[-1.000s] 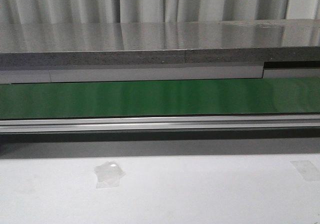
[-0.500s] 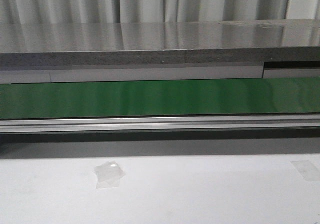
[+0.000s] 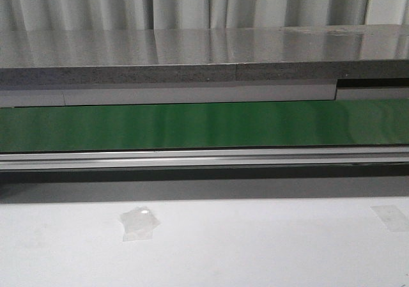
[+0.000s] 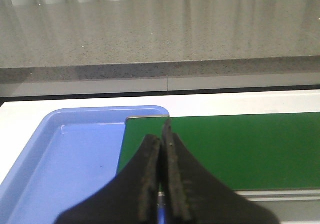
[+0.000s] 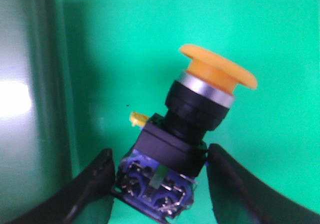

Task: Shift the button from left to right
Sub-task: 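Carry the button with the right gripper into the green bin and release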

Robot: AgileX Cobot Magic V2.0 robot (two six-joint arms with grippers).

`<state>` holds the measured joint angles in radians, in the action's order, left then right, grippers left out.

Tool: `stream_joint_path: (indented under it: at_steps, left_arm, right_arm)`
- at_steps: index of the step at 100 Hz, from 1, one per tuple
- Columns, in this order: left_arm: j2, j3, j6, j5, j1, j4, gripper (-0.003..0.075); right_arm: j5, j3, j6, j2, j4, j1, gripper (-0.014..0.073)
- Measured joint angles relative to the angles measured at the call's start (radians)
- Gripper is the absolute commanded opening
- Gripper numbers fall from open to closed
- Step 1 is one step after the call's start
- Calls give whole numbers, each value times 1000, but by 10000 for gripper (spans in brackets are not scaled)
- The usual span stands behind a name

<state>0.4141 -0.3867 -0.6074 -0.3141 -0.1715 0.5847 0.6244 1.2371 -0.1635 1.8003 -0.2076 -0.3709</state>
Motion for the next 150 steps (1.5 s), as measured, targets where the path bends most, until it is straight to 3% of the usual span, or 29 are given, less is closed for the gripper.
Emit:
stream_joint_path:
  at_steps: [10, 46, 70, 118, 150]
  left_arm:
    - [0, 0, 0, 0, 0, 0, -20]
    - [0, 0, 0, 0, 0, 0, -20]
    - [0, 0, 0, 0, 0, 0, -20]
    - [0, 0, 0, 0, 0, 0, -20]
    - [0, 0, 0, 0, 0, 0, -20]
  right_arm:
    - [0, 0, 0, 0, 1, 0, 372]
    - [0, 0, 0, 0, 7, 0, 377]
    - [0, 0, 0, 0, 7, 0, 516]
    - [6, 21, 0, -21, 13, 0, 517]
    - [-40, 84, 0, -147, 181, 76, 517]
